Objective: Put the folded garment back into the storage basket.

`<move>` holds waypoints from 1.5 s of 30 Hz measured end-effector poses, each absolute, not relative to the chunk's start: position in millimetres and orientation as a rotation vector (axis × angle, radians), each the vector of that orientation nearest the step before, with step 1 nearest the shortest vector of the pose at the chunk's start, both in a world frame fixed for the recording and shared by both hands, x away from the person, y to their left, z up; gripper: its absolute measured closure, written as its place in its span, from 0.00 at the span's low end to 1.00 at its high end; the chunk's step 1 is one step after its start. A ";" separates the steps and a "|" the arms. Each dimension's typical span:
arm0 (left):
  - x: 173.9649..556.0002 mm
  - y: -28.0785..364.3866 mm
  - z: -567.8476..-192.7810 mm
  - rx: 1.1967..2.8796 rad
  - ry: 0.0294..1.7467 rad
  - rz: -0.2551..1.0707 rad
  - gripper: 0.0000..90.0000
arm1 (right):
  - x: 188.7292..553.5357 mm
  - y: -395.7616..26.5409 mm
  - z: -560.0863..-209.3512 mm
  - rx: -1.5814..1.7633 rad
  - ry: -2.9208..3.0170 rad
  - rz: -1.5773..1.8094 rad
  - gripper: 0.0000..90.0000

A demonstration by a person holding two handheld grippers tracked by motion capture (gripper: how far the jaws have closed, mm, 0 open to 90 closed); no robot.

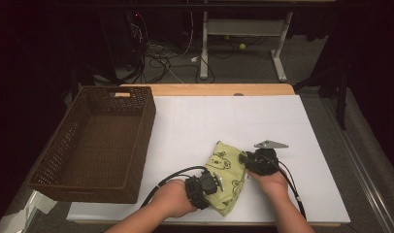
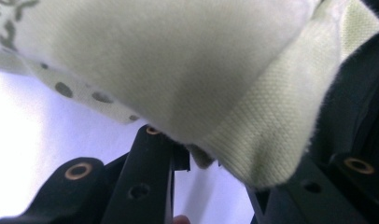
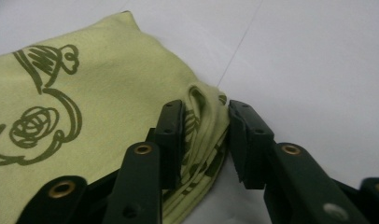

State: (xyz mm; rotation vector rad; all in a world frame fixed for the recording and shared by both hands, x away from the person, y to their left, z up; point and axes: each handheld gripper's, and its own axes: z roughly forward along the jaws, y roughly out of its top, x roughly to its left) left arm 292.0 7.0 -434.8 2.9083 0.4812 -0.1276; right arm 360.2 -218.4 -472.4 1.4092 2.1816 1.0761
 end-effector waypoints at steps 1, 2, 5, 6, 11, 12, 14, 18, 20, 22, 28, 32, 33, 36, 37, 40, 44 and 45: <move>292.0 7.0 -434.8 2.907 0.483 -0.129 0.82 | 360.4 -218.0 -472.6 1.403 2.186 1.081 0.81; 292.0 7.1 -434.8 2.908 0.482 -0.128 0.82 | 360.2 -217.3 -472.6 1.406 2.190 1.086 0.83; 291.1 7.1 -434.8 2.906 0.485 -0.120 0.82 | 360.1 -216.9 -473.1 1.387 2.202 1.097 0.86; 291.0 7.1 -434.9 2.906 0.485 -0.119 0.82 | 360.1 -216.8 -473.1 1.383 2.204 1.099 0.87; 292.2 7.5 -434.9 2.905 0.482 -0.129 0.82 | 360.2 -217.4 -473.2 1.389 2.207 1.106 0.88; 292.2 7.2 -434.8 2.906 0.484 -0.131 0.82 | 360.1 -217.5 -473.1 1.387 2.209 1.108 0.89; 291.9 7.6 -434.9 2.905 0.482 -0.127 0.82 | 359.9 -217.3 -473.1 1.377 2.209 1.106 0.90; 292.5 9.2 -435.4 2.891 0.486 -0.138 0.82 | 359.6 -217.5 -473.4 1.381 2.208 1.116 0.90; 292.0 8.2 -434.9 2.902 0.481 -0.128 0.82 | 359.0 -217.1 -473.1 1.375 2.209 1.108 0.91; 290.8 7.2 -434.8 2.902 0.489 -0.119 0.82 | 358.6 -216.5 -473.1 1.370 2.207 1.107 0.91; 290.4 6.7 -434.5 2.905 0.496 -0.109 0.82 | 358.5 -216.2 -472.9 1.366 2.206 1.104 0.91; 291.8 5.8 -433.7 2.915 0.497 -0.121 0.82 | 358.6 -217.0 -472.8 1.354 2.209 1.107 0.92; 291.6 5.1 -433.6 2.918 0.498 -0.116 0.82 | 358.3 -216.9 -472.6 1.351 2.207 1.107 0.92; 291.5 4.0 -432.2 2.932 0.507 -0.117 0.82 | 357.4 -217.1 -472.0 1.344 2.200 1.110 0.92; 292.4 4.4 -431.1 2.943 0.498 -0.118 0.82 | 357.3 -217.7 -471.6 1.338 2.201 1.116 0.92; 293.0 5.2 -426.7 2.928 0.525 -0.126 0.82 | 356.7 -219.0 -469.9 1.318 2.187 1.126 0.93; 293.4 5.7 -419.1 2.919 0.538 -0.109 0.82 | 355.2 -219.6 -466.9 1.286 2.158 1.145 0.93; 293.4 5.7 -417.8 2.917 0.538 -0.107 0.83 | 354.9 -219.6 -465.9 1.277 2.151 1.147 0.93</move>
